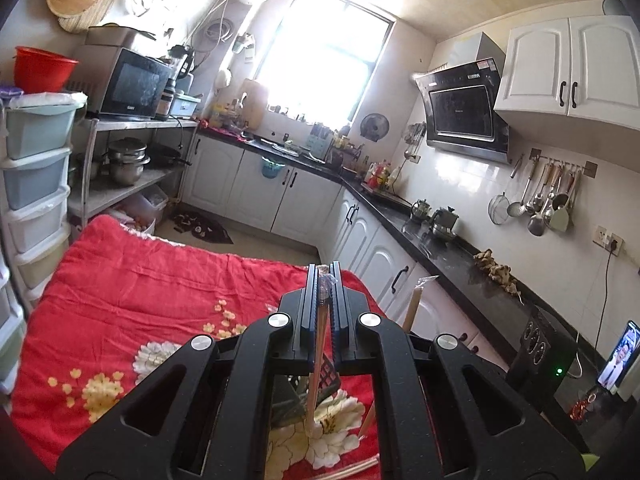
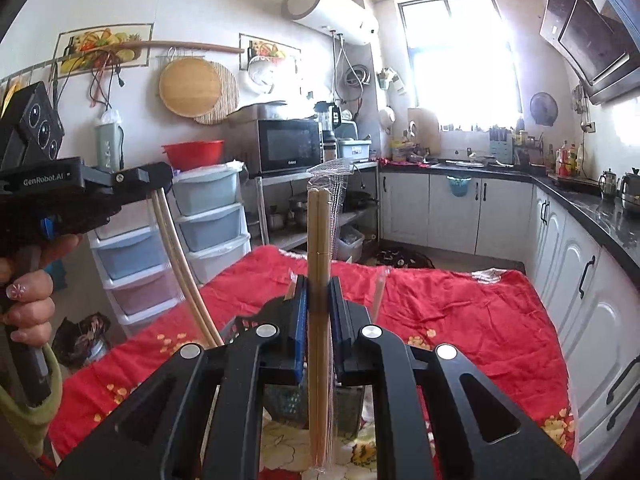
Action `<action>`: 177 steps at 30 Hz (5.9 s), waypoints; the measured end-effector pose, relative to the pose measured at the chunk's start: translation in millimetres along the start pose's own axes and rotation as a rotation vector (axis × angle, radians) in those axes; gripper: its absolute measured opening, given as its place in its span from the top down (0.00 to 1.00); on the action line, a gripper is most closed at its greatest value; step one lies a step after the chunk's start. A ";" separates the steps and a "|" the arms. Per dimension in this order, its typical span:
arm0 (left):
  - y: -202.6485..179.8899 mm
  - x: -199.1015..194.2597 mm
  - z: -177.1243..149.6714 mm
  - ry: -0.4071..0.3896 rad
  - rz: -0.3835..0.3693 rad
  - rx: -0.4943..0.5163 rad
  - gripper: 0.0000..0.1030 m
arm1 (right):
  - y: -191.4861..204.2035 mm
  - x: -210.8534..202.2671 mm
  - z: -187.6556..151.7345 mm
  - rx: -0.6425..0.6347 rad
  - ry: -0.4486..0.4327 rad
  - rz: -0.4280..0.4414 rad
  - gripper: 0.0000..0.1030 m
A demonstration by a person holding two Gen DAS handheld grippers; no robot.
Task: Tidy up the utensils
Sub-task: 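Lift the chopsticks upright with both tools and carry them above the caddy, then lower the held chopsticks into the caddy with both tools, then open both tools to release the chopsticks into the caddy, then withdraw both tools from the caddy down toward the chopstick pile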
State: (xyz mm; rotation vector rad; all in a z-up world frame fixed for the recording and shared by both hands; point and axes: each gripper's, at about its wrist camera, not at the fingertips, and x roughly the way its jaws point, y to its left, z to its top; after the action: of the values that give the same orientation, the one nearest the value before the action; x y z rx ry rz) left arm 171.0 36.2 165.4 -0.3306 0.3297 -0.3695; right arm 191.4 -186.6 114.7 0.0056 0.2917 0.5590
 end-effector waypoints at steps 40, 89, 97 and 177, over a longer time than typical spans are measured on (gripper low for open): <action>32.5 34.8 -4.7 -0.101 0.125 -0.037 0.97 | -13.5 44.7 26.4 0.066 -0.204 -0.010 0.90; 48.0 18.7 -57.0 0.025 0.159 -0.051 0.44 | -9.3 40.9 -38.1 0.070 0.027 -0.079 0.66; 53.9 -4.4 -71.4 0.034 0.164 -0.073 0.29 | 2.2 22.3 -40.3 0.032 0.037 -0.073 0.60; -19.9 46.2 -231.7 0.542 -0.057 0.120 0.35 | -58.9 -22.9 -199.8 0.286 0.515 -0.204 0.55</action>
State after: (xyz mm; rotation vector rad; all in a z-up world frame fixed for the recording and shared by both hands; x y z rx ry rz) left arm 120.1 -58.3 -46.0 -0.1159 0.8267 -0.5315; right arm 148.9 -263.3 -75.6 0.1081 0.8626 0.3037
